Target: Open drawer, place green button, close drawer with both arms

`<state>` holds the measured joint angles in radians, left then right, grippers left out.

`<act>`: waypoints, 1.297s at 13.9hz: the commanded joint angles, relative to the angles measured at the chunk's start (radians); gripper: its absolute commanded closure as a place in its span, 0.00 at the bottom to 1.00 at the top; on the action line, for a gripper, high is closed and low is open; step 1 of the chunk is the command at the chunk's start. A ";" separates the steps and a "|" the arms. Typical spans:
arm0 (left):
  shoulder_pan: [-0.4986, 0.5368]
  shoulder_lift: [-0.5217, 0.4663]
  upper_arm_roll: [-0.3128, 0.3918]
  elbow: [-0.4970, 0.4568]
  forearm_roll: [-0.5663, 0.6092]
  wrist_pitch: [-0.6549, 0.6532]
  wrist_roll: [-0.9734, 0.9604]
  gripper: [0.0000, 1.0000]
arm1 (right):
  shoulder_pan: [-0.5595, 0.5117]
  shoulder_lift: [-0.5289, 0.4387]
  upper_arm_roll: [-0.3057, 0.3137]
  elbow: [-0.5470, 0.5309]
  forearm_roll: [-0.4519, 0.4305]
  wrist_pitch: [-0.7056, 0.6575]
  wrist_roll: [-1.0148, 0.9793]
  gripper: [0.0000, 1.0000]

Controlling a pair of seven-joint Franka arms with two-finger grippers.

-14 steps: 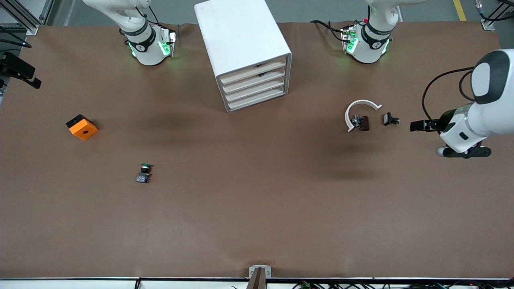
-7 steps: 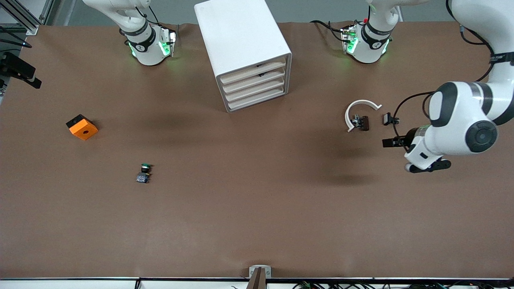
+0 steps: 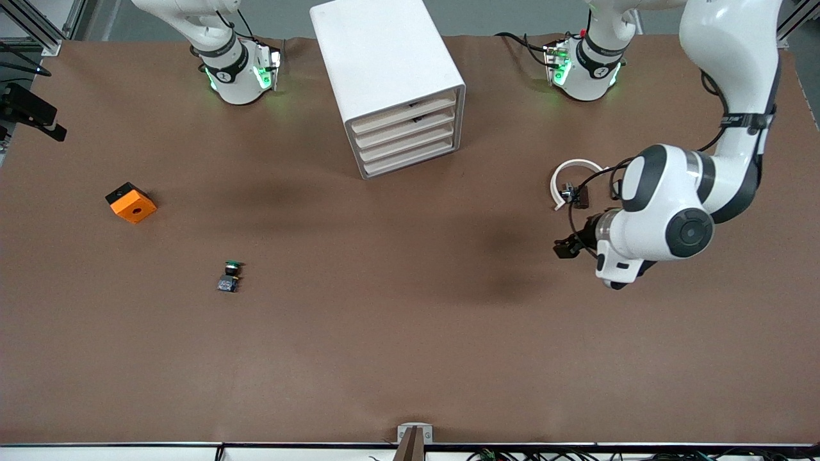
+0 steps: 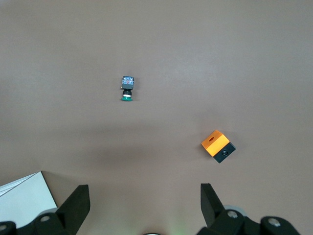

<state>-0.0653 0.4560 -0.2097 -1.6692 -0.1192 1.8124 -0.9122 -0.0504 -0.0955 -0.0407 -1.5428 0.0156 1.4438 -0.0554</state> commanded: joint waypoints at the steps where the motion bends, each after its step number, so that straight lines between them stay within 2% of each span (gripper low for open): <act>1: -0.039 0.120 0.000 0.159 -0.066 -0.083 -0.202 0.00 | 0.003 -0.023 0.001 -0.022 -0.003 0.007 0.012 0.00; 4: -0.065 0.202 0.000 0.218 -0.181 -0.100 -0.437 0.00 | 0.003 -0.023 0.001 -0.022 -0.003 0.007 0.012 0.00; 8: -0.090 0.276 -0.002 0.243 -0.315 -0.123 -0.618 0.00 | 0.003 -0.021 0.001 -0.023 -0.003 0.006 0.012 0.00; 11: -0.096 0.335 -0.002 0.301 -0.450 -0.226 -0.752 0.00 | 0.003 -0.021 0.001 -0.023 -0.003 0.006 0.012 0.00; 14: -0.126 0.371 -0.002 0.302 -0.479 -0.243 -0.893 0.00 | 0.003 -0.021 0.001 -0.023 -0.003 0.006 0.012 0.00; 18: -0.145 0.428 -0.002 0.286 -0.519 -0.366 -1.085 0.00 | 0.003 -0.021 0.001 -0.023 -0.003 0.006 0.012 0.00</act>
<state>-0.2012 0.8496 -0.2126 -1.4058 -0.6153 1.5054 -1.9149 -0.0504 -0.0955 -0.0407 -1.5437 0.0156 1.4437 -0.0554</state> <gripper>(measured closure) 0.000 0.000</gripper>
